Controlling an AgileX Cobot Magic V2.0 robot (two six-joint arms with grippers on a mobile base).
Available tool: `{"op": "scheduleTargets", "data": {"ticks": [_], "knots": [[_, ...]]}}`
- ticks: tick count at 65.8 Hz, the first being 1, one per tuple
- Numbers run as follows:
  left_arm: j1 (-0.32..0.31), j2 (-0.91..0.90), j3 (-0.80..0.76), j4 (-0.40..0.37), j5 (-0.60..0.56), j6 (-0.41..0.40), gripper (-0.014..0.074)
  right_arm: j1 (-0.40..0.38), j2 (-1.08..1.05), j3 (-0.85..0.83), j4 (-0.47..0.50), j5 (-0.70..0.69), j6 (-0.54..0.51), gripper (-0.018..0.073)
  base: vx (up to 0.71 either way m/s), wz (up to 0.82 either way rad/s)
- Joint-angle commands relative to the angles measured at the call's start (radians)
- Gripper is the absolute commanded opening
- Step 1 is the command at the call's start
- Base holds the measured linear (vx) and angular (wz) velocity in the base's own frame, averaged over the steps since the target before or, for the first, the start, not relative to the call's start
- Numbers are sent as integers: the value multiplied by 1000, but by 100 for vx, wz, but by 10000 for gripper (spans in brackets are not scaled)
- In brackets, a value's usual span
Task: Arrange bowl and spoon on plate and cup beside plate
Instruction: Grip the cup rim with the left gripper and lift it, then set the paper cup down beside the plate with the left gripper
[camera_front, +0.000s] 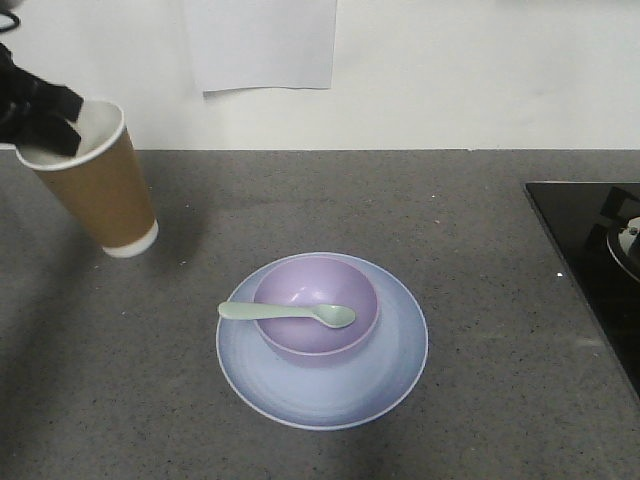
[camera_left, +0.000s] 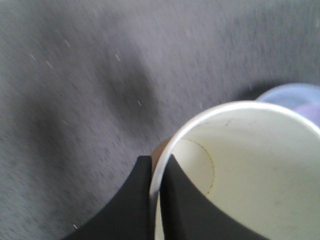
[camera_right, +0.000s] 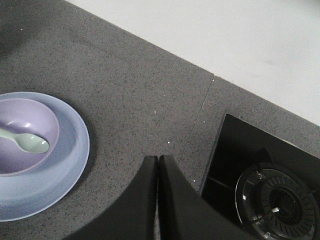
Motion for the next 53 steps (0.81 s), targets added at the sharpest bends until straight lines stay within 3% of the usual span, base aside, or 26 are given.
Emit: {"op": "scheduleTargets", "data": {"ticks": [1, 13, 28, 53], "knots": [[-36, -56, 76, -15, -5, 9, -8, -6, 3, -26, -9, -50, 0, -6, 0, 0], [-91, -76, 227, -18, -45, 16, -8, -6, 27, -26, -8, -49, 1, -6, 0, 0], [-167, -73, 263, -17, -118, 16, -8, -6, 43, -26, 17, -33, 5, -6, 0, 0], [-167, -41, 335, -10, -132, 16, -8, -6, 43, -26, 17, -15, 5, -6, 0, 0]]}}
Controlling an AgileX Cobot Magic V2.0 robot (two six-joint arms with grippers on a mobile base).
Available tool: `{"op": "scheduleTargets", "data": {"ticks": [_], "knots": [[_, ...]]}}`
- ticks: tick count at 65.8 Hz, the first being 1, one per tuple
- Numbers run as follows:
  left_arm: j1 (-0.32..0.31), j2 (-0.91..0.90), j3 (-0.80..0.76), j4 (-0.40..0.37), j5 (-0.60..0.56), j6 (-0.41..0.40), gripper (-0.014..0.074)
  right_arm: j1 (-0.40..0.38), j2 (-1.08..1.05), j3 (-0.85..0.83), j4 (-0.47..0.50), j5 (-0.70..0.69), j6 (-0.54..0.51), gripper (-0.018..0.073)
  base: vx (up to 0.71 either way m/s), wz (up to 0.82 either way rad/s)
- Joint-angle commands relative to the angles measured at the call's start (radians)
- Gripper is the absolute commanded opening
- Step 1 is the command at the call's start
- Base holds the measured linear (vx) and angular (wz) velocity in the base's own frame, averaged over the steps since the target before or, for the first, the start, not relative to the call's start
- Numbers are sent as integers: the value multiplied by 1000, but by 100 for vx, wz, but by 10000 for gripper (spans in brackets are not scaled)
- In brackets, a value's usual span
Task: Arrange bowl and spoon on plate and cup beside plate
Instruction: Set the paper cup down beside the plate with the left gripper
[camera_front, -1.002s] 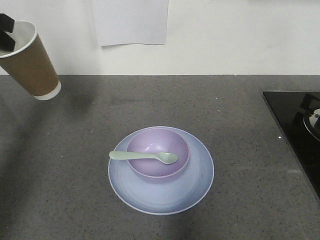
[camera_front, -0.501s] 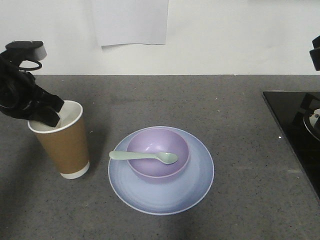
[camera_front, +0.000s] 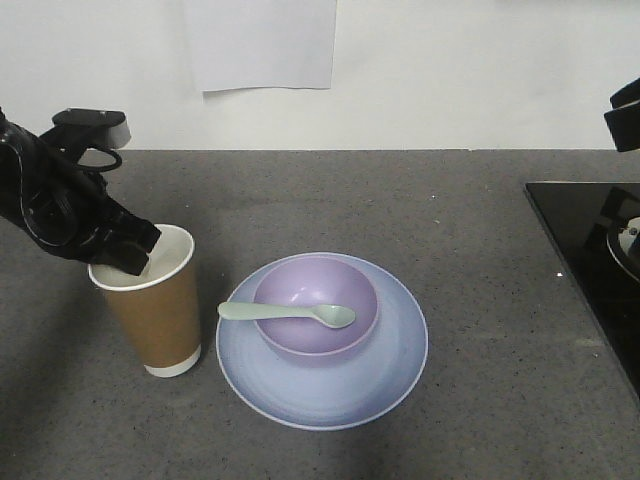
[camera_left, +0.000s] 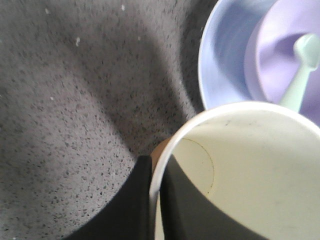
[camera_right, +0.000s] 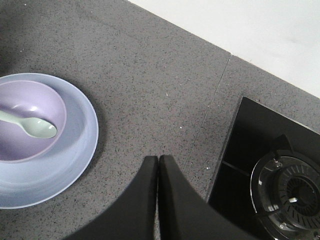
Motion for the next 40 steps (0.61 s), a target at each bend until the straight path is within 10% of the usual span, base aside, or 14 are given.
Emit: {"op": "scheduleTargets", "data": {"ticks": [1, 40], "knots": [[-4, -28, 0, -24, -37, 0, -8, -6, -14, -26, -6, -48, 2, -6, 0, 0], [-4, -28, 5, -24, -15, 0, 28, -6, -14, -26, -6, -47, 1, -6, 0, 0]]}}
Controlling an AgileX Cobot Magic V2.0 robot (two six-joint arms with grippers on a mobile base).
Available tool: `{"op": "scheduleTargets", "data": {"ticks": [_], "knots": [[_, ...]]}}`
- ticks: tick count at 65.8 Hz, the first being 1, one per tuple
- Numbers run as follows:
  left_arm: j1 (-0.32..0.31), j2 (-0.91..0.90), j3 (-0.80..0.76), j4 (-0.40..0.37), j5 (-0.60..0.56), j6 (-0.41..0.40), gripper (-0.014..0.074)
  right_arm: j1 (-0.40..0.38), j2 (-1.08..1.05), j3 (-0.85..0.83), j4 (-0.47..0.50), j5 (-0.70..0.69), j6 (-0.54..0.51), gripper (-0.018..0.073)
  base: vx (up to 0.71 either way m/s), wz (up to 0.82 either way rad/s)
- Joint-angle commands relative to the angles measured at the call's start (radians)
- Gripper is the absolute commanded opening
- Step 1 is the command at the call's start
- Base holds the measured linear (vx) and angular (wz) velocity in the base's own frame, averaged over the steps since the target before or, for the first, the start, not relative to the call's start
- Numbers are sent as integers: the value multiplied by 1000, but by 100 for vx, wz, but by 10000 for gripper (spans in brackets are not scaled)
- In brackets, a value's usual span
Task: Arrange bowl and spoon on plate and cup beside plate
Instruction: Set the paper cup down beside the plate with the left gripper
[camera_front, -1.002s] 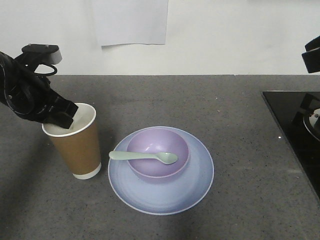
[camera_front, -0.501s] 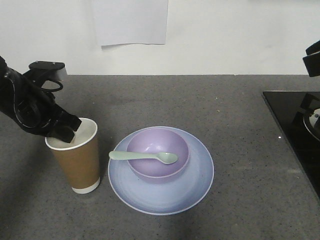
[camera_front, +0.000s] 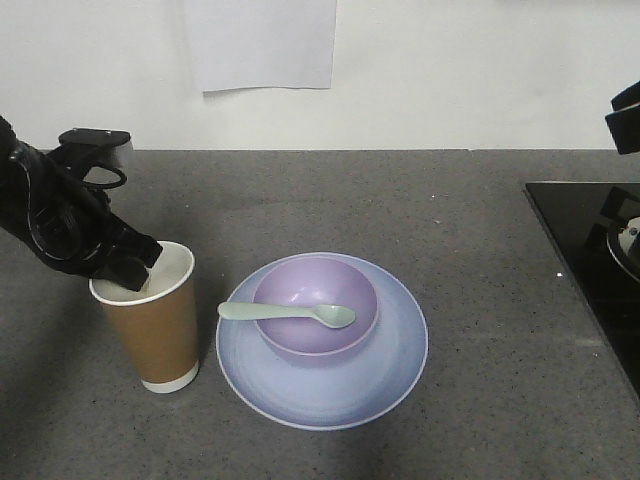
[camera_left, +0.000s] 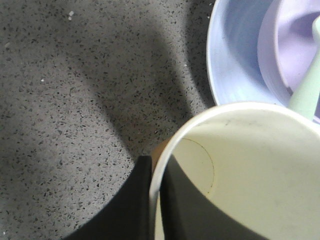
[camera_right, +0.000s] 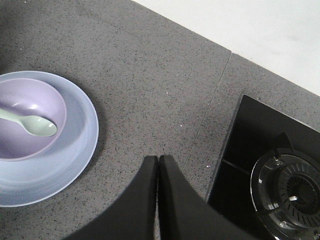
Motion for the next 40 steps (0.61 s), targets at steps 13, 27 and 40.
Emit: {"op": "scheduleTargets", "data": {"ticks": [13, 27, 40], "knots": [[-4, -35, -25, -27, -15, 0, 76, -6, -14, -26, -6, -52, 1, -6, 0, 0], [-4, -35, -25, -27, -7, 0, 139, -6, -14, -26, -6, -44, 1, -6, 0, 0], [-4, -35, -26, -28, -1, 0, 175, -6, -14, -26, -6, -44, 1, -6, 0, 0]]}}
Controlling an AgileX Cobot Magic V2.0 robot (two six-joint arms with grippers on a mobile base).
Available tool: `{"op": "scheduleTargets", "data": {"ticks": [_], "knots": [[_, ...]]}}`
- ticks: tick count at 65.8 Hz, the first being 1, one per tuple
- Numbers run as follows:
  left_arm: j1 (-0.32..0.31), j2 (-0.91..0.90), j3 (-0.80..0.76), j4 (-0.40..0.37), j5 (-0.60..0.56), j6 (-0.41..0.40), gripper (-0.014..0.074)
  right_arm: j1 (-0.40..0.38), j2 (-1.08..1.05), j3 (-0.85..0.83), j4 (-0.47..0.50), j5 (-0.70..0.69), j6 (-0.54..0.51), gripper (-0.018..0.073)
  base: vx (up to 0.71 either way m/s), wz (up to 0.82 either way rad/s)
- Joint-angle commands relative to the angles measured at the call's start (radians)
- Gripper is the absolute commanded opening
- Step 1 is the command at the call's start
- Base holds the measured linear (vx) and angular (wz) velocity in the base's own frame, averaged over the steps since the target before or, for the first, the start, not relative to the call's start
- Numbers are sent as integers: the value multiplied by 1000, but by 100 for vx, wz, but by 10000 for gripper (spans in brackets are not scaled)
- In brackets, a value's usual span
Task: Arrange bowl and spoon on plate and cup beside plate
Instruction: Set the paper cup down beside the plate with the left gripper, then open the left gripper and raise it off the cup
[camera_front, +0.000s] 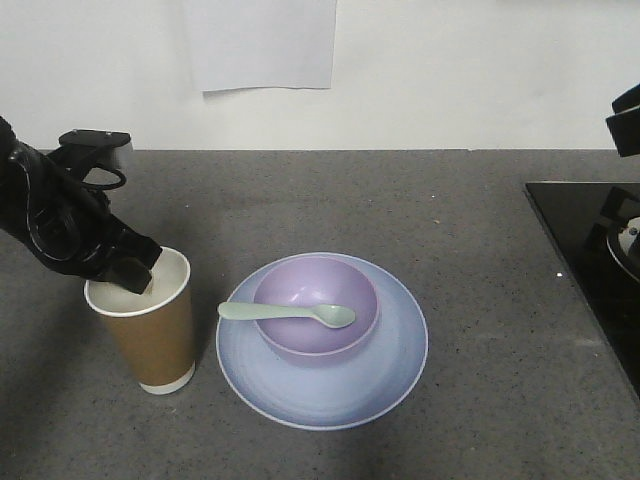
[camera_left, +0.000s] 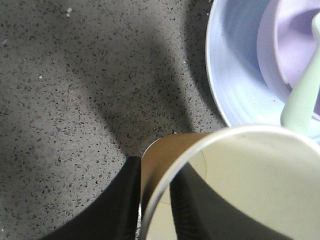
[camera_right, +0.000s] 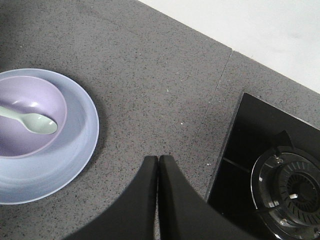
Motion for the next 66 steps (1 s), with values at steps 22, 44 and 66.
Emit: {"op": "scheduleTargets", "data": {"ticks": [22, 44, 66], "knots": [[-4, -36, -28, -31, -14, -10, 213, -6, -14, -26, -6, -53, 1, -6, 0, 0], [-4, -116, -28, -25, -63, -10, 228, -6, -14, -26, -6, -53, 2, -6, 0, 0], [-4, -236, -28, -7, -74, -10, 238, -6, -14, -26, -6, -69, 2, -6, 0, 0]]}}
